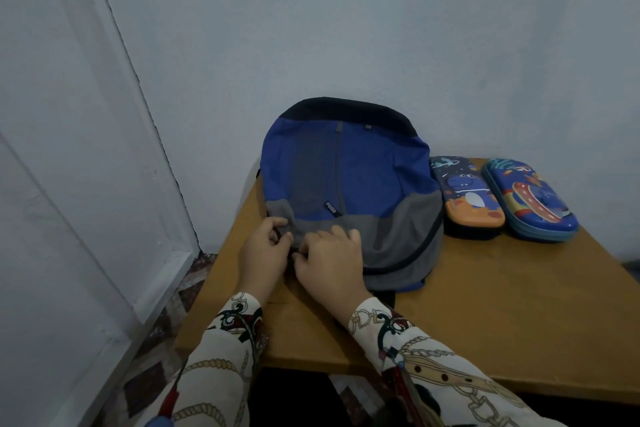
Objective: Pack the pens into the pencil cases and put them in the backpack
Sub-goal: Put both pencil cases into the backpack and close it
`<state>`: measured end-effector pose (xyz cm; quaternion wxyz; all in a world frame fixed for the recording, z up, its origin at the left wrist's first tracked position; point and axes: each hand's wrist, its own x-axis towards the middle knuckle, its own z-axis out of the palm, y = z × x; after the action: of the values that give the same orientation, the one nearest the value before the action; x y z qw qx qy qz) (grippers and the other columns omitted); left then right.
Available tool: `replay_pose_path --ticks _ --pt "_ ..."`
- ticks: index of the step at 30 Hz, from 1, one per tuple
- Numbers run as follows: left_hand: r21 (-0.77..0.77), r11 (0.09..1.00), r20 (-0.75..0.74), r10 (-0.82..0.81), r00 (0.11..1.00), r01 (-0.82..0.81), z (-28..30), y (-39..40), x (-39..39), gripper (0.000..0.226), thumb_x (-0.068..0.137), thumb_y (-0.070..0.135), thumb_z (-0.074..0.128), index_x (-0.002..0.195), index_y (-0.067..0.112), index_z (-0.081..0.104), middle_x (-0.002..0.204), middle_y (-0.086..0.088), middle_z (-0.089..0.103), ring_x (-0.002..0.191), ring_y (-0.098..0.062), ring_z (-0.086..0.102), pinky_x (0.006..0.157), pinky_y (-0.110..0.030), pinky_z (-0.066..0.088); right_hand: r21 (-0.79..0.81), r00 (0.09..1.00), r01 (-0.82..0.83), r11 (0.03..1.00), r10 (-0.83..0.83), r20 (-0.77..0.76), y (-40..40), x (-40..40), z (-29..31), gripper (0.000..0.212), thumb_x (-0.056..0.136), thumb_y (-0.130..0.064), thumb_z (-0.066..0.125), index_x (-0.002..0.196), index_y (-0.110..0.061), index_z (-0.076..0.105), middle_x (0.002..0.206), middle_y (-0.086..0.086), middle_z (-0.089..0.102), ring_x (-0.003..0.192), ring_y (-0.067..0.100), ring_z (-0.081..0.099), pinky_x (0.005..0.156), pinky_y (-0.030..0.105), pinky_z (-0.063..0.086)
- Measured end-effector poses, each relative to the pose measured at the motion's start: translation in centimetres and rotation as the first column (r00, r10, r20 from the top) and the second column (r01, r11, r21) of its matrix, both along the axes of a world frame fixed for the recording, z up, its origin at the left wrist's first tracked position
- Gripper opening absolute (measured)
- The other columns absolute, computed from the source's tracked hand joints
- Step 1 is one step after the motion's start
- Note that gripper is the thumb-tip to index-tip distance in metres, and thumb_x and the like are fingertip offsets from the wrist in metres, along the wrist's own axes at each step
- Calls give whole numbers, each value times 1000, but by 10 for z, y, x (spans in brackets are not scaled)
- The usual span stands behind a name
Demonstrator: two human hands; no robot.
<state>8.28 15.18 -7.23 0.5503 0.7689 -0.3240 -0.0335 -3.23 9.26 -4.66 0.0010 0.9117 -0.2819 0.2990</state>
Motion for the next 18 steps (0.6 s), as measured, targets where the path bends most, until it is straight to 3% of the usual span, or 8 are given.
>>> replay_pose_path --ticks 3,8,12,18 --pt "11 1000 17 14 1000 -14 -3 -1 1 19 90 10 59 100 26 58 67 5 46 61 -12 46 60 -33 42 5 1000 -20 1000 20 5 -9 -14 0 21 78 -42 66 67 -24 67 68 -8 66 78 20 58 75 36 21" --pt "26 999 49 40 998 -42 -4 -3 0 17 92 10 56 101 25 55 67 4 44 61 -14 46 59 -34 41 -21 990 -126 992 127 62 -34 -51 1 22 75 -46 69 63 -28 61 62 -14 59 71 15 54 75 35 22" --pt "24 999 58 37 998 -38 -3 -1 -2 16 93 10 55 101 24 55 68 4 45 62 -13 45 59 -34 41 1 964 -254 967 253 81 -65 -85 2 27 82 -53 54 69 -30 59 68 -21 47 76 10 50 81 33 24" --pt "29 998 54 46 997 -48 -1 0 -3 15 94 11 54 103 23 56 68 3 47 62 -15 47 60 -36 44 -12 966 -219 976 219 141 -108 -130 -7 27 86 -51 53 74 -28 60 73 -23 44 79 7 44 82 30 24"
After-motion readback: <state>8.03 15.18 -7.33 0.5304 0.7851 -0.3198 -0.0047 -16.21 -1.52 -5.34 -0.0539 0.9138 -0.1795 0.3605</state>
